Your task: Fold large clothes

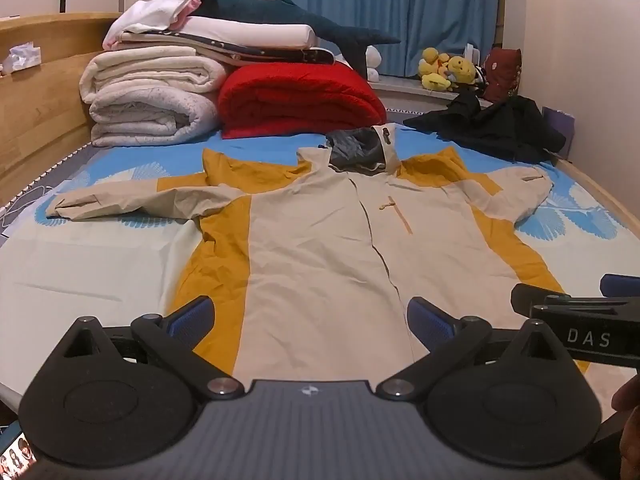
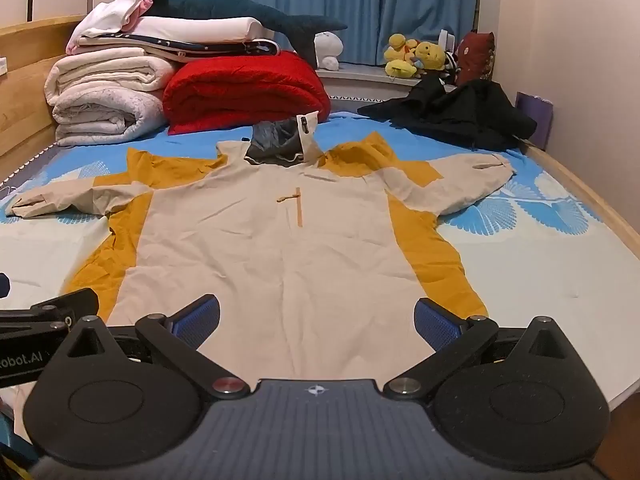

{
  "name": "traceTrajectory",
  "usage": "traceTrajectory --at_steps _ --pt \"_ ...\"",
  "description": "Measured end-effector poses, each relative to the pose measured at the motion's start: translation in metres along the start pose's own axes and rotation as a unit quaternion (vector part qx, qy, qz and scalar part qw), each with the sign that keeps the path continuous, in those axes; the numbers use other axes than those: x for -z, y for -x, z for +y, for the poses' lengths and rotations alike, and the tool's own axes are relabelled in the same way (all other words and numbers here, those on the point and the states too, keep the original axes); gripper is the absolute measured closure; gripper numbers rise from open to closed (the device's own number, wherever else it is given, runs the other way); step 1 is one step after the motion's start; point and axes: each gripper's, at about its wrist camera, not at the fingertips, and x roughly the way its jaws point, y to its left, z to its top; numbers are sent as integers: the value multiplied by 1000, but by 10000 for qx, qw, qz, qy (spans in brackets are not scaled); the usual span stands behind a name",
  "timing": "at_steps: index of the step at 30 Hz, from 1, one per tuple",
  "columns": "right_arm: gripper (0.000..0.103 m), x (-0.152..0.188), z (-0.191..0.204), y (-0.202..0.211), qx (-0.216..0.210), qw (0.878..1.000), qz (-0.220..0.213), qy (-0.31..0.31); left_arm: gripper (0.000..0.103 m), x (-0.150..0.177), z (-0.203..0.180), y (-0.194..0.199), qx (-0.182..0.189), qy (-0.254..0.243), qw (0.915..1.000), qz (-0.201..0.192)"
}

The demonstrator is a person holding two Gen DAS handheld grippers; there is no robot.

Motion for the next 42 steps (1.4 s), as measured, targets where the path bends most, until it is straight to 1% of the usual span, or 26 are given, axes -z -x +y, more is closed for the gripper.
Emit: traceTrajectory --at_steps 7,15,18,20,23,27,29,31,33,34,35,39,42 --pt "1 0 1 0 -9 10000 -21 -2 1 2 0 -1 -69 13 10000 7" --pt "1 -2 -9 4 -17 10000 -23 -1 7 4 0 -1 -23 39 10000 18" --pt "1 -1 -1 1 -36 10000 -35 -2 15 4 0 0 9 40 10000 -20" --pt "1 0 6 0 -59 9999 -88 -14 23 4 -2 -2 63 26 10000 -1" --pt "3 -2 -9 6 -155 9998 -149 -50 31 4 -2 -3 112 86 9999 5" --pt "4 -3 -10 8 -165 9994 -251 -157 31 -1 0 0 158 89 9997 -147" --pt "5 -3 -7 8 -88 9993 -346 -84 33 -2 0 1 185 60 9996 -219" --pt "6 -3 -4 10 5 9988 -479 44 33 -3 0 3 187 23 9994 -281" --pt "6 -3 -2 13 -14 9978 -661 46 33 -4 1 3 239 53 9993 -291" --pt "6 -4 -1 16 -31 9961 -880 11 33 -4 2 3 259 77 9991 -312" --pt "6 -3 -1 17 -17 9955 -943 12 33 -4 2 4 259 100 9990 -353" --pt "6 -6 -2 15 -42 9960 -887 -91 33 -7 7 6 351 163 9977 -560" --pt "6 -7 -1 14 -12 9962 -861 -98 33 -9 8 8 338 67 9969 -707"
